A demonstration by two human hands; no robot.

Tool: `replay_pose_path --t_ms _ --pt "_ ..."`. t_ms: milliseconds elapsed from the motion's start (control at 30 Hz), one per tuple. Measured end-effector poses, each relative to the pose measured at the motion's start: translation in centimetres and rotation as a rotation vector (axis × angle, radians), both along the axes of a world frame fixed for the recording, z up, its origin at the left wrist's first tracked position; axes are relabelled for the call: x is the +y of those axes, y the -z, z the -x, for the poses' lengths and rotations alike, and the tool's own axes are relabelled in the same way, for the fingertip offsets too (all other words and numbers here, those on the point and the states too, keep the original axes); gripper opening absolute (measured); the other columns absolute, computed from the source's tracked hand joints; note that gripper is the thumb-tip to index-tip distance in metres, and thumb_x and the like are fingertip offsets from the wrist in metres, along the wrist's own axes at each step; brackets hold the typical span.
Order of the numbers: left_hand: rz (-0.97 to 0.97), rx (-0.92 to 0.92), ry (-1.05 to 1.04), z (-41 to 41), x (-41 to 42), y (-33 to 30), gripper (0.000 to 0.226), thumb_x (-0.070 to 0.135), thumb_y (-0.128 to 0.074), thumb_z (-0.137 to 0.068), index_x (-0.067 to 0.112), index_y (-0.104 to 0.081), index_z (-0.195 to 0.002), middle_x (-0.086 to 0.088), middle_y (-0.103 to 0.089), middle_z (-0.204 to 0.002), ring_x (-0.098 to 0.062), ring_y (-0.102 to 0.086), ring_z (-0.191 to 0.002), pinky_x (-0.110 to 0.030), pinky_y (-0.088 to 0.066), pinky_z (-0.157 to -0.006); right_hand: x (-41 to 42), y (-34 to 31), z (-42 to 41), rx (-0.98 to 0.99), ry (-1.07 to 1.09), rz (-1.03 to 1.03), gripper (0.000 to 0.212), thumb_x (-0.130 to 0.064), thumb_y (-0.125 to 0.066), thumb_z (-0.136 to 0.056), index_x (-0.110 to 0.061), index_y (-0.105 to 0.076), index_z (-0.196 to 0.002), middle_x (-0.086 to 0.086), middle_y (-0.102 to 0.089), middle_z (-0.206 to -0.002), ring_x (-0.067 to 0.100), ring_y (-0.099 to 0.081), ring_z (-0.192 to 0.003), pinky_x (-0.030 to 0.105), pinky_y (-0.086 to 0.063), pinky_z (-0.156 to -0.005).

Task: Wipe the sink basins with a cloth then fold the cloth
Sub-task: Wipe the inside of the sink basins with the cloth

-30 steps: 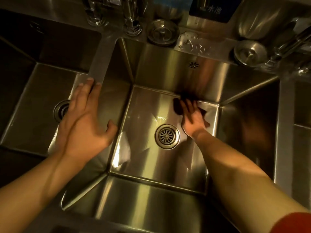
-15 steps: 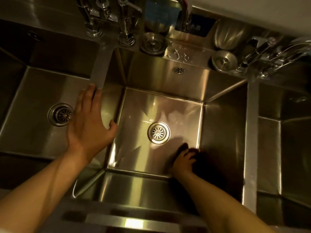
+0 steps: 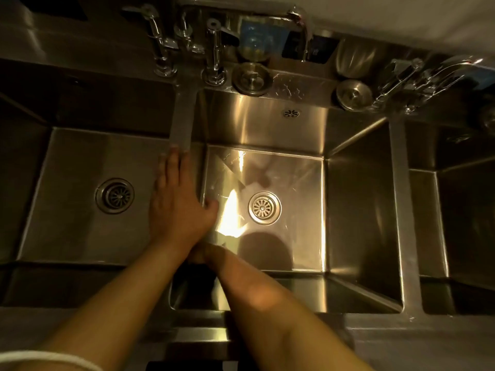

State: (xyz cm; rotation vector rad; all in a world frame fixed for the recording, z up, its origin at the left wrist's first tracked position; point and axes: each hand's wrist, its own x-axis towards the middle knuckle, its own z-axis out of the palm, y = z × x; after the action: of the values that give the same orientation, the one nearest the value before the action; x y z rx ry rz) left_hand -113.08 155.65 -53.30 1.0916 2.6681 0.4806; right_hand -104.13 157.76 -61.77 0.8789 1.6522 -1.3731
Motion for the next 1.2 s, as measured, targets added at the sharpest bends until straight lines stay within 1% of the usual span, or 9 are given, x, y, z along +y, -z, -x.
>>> replay_pose_path --t_ms 267,433,533,667,767,867,933,1100,1200 --pt "0.000 -0.064 0.040 0.0 -0.2 -0.7 0.103 0.045 -0.065 -0.079 0.013 -0.016 -0.164 -0.013 -0.013 -0.172 -0.034 -0.009 -0.159 -0.052 -0.027 -0.124 2.0 -1.0 -5.4 -0.120 0.526 -0.057 0.027 -0.003 -0.069 -0.087 -0.011 -0.068 -0.113 0.014 -0.071 -0.106 0.025 -0.067 -0.090 0.035 -0.058 -0.085" --pt "-0.040 -0.112 0.052 0.0 -0.9 -1.6 0.100 0.040 -0.070 -0.081 0.013 -0.019 -0.163 -0.016 -0.017 -0.170 -0.036 -0.012 -0.158 -0.052 -0.024 -0.126 2.8 -5.0 -9.7 0.079 0.816 -0.248 0.053 0.015 -0.057 -0.086 -0.006 -0.062 -0.134 0.012 -0.072 -0.113 0.019 -0.071 -0.098 0.018 -0.051 -0.081" --pt "-0.089 -0.180 0.080 0.3 -1.5 -1.9 0.096 0.039 -0.072 -0.086 0.016 -0.020 -0.164 -0.014 -0.017 -0.171 -0.036 -0.013 -0.159 -0.053 -0.021 -0.127 2.4 -7.6 -11.5 0.205 0.759 -0.370 0.052 0.016 -0.055 -0.091 0.004 -0.052 -0.141 0.024 -0.062 -0.135 0.031 -0.063 -0.119 0.006 -0.047 -0.084" --pt "-0.113 -0.261 0.116 -0.5 -3.4 -2.1 0.087 0.037 -0.066 -0.092 0.018 -0.020 -0.164 -0.014 -0.017 -0.172 -0.035 -0.009 -0.159 -0.053 -0.014 -0.129 1.9 -10.8 -13.7 0.308 0.670 -0.368 0.045 0.008 -0.054 -0.096 0.002 -0.050 -0.140 0.035 -0.061 -0.121 0.026 -0.070 -0.071 0.013 -0.051 -0.052" --pt "-0.138 -0.313 0.135 -3.7 -5.9 -2.8 0.078 0.037 -0.055 -0.091 0.016 -0.029 -0.161 -0.012 -0.023 -0.170 -0.033 -0.015 -0.158 -0.054 -0.015 -0.128 1.7 -12.6 -15.6 0.479 0.632 -0.566 0.038 -0.012 -0.059 -0.098 -0.008 -0.059 -0.135 0.019 -0.067 -0.101 0.025 -0.066 -0.092 0.018 -0.057 -0.072" --pt "-0.159 -0.351 0.201 -8.7 -8.0 -3.6 0.072 0.035 -0.051 -0.090 0.013 -0.036 -0.158 -0.014 -0.032 -0.166 -0.034 -0.025 -0.154 -0.056 -0.024 -0.125 1.8 -14.0 -18.8 0.586 0.452 -0.789 0.044 -0.016 -0.065 -0.090 -0.019 -0.062 -0.134 -0.005 -0.061 -0.120 0.005 -0.056 -0.112 0.020 -0.047 -0.097" --pt "-0.149 -0.397 0.189 -12.3 -8.6 -4.3 0.070 0.034 -0.052 -0.091 0.011 -0.039 -0.156 -0.015 -0.035 -0.164 -0.036 -0.028 -0.153 -0.056 -0.027 -0.124 2.0 -14.5 -21.3 0.613 0.422 -0.830 0.055 -0.007 -0.068 -0.084 -0.020 -0.059 -0.136 -0.006 -0.053 -0.128 0.003 -0.054 -0.117 0.015 -0.044 -0.097" --pt "-0.081 -0.444 0.203 -19.9 -7.8 -4.8 0.070 0.023 -0.059 -0.090 0.008 -0.041 -0.156 -0.015 -0.037 -0.163 -0.035 -0.030 -0.153 -0.054 -0.028 -0.124 3.3 -15.5 -29.1 0.668 0.192 -1.058 0.056 -0.028 -0.055 -0.085 -0.033 -0.051 -0.141 -0.004 -0.046 -0.141 0.020 -0.050 -0.117 0.031 -0.044 -0.096" --pt "-0.017 -0.413 0.238 -23.9 -6.5 -5.1 0.070 0.026 -0.058 -0.091 0.008 -0.040 -0.157 -0.014 -0.036 -0.165 -0.033 -0.027 -0.154 -0.050 -0.023 -0.126 3.7 -15.2 -34.0 0.575 0.042 -1.149 0.052 -0.026 -0.067 -0.079 -0.029 -0.057 -0.130 0.002 -0.048 -0.138 0.029 -0.056 -0.111 0.044 -0.054 -0.088"
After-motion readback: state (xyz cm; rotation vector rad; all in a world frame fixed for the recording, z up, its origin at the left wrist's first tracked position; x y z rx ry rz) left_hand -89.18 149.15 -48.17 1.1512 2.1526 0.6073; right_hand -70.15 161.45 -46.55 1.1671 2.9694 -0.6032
